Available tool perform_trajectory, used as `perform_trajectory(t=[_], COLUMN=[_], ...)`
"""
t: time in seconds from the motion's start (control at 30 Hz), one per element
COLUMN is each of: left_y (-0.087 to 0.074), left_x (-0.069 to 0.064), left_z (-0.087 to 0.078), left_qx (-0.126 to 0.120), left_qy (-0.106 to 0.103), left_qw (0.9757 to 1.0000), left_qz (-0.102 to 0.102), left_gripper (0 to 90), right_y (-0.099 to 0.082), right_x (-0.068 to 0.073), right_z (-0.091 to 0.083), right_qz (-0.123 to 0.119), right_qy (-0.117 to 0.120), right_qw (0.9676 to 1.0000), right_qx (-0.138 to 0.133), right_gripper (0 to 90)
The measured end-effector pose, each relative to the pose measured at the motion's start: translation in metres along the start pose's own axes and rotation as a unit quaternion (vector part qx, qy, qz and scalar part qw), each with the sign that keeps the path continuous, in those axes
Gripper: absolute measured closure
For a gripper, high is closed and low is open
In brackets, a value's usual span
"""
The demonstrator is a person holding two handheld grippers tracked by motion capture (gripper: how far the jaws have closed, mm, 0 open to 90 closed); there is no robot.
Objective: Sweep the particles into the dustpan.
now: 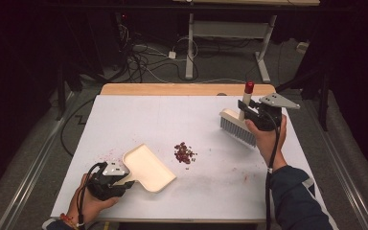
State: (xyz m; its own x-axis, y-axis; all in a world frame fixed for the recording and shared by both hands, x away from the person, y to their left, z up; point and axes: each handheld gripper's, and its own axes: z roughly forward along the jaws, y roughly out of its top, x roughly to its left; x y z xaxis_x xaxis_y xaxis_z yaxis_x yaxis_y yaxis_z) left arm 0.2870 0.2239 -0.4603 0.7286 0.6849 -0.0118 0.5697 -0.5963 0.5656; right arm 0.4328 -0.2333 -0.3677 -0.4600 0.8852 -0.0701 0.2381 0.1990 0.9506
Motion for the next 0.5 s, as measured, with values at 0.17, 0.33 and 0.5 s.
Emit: perform_trajectory(t=[0.17, 0.33, 0.5], left_y=[0.001, 0.001, 0.001], left_x=[0.000, -0.001, -0.002], left_z=[0.001, 0.002, 0.002], left_qx=[0.001, 0.000, 0.002], left_qy=[0.000, 0.000, 0.000], left_qw=[1.0000, 1.0000, 1.0000], left_qz=[-0.002, -0.003, -0.002], left_gripper=[64.3, 64.3, 64.3], right_y=[0.001, 0.002, -0.001], right_x=[-0.005, -0.002, 0.004], right_z=[0.005, 0.013, 0.022], right_qz=[0.012, 0.016, 0.038], right_qy=[-0.008, -0.011, 0.014], right_qw=[0.9999, 0.9998, 0.9990], right_qx=[0.000, -0.004, -0.017], right_gripper=[70.5, 70.5, 70.5])
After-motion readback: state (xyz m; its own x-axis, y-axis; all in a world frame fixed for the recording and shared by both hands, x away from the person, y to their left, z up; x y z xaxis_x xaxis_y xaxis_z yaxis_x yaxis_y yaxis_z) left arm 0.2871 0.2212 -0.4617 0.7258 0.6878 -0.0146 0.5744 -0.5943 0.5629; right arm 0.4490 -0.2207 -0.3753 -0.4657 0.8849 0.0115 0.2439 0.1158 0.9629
